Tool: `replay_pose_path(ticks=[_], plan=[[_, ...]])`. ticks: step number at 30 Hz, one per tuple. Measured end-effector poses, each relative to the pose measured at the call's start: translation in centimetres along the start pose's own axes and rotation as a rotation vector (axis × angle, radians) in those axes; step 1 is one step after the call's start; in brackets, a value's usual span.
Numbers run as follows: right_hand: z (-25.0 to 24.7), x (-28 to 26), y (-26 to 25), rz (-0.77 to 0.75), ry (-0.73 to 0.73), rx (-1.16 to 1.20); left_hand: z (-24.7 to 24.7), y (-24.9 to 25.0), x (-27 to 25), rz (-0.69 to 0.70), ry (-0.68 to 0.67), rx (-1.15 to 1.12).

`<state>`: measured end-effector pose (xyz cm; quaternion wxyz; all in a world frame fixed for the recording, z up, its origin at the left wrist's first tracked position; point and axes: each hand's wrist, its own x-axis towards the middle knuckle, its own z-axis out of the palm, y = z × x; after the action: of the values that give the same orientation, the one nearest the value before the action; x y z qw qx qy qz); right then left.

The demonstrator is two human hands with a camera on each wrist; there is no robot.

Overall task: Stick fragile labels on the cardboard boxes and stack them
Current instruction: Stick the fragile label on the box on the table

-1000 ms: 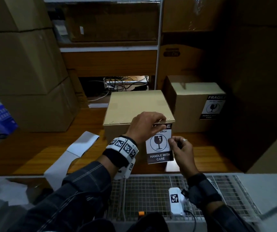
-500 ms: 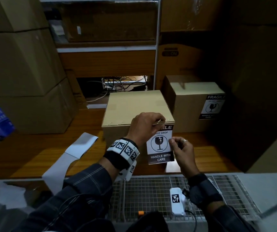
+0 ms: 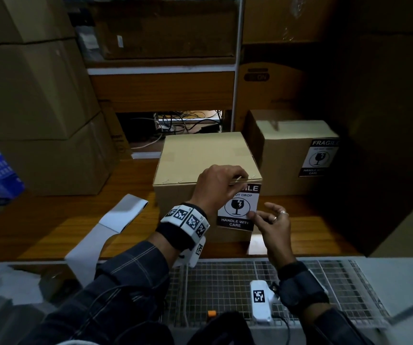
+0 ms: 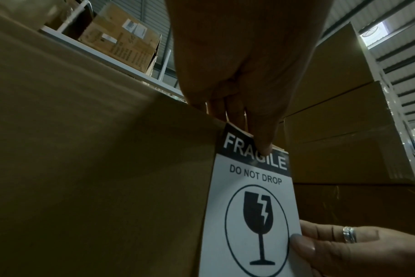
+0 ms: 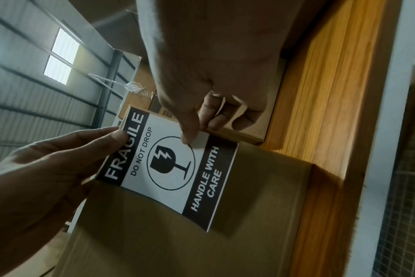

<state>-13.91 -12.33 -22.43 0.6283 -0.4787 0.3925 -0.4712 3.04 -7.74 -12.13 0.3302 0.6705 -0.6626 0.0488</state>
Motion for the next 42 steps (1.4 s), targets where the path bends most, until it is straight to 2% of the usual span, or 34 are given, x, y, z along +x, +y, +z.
replay_pose_path(ticks=[16, 26, 30, 35, 38, 40, 42], plan=[[-2.0, 0.5, 4.2, 0.057, -0.001, -0.111, -0.2, 0.1, 0.0, -0.009, 0.006, -0.03], [-1.7, 1.5, 4.9, 0.023, 0.002, -0.184, 0.0, 0.3, -0.1, -0.025, 0.018, -0.046], [-1.6, 1.5, 4.9, -0.021, 0.051, -0.267, -0.2, 0.3, -0.1, -0.02, 0.022, -0.046], [-2.0, 0.7, 5.2, -0.067, 0.057, -0.408, -0.8, -0.3, -0.2, -0.018, -0.064, -0.032], [-1.1, 0.9, 4.3, -0.135, 0.004, -0.49, -1.8, -0.8, -0.3, 0.091, -0.18, 0.052], [-0.1, 1.4, 3.1, -0.196, 0.004, -0.509, -2.0, -1.2, -0.6, 0.18, -0.184, 0.232], [0.8, 2.1, 1.9, -0.273, 0.01, -0.49, -1.8, -1.8, -1.4, 0.177, -0.145, 0.405]])
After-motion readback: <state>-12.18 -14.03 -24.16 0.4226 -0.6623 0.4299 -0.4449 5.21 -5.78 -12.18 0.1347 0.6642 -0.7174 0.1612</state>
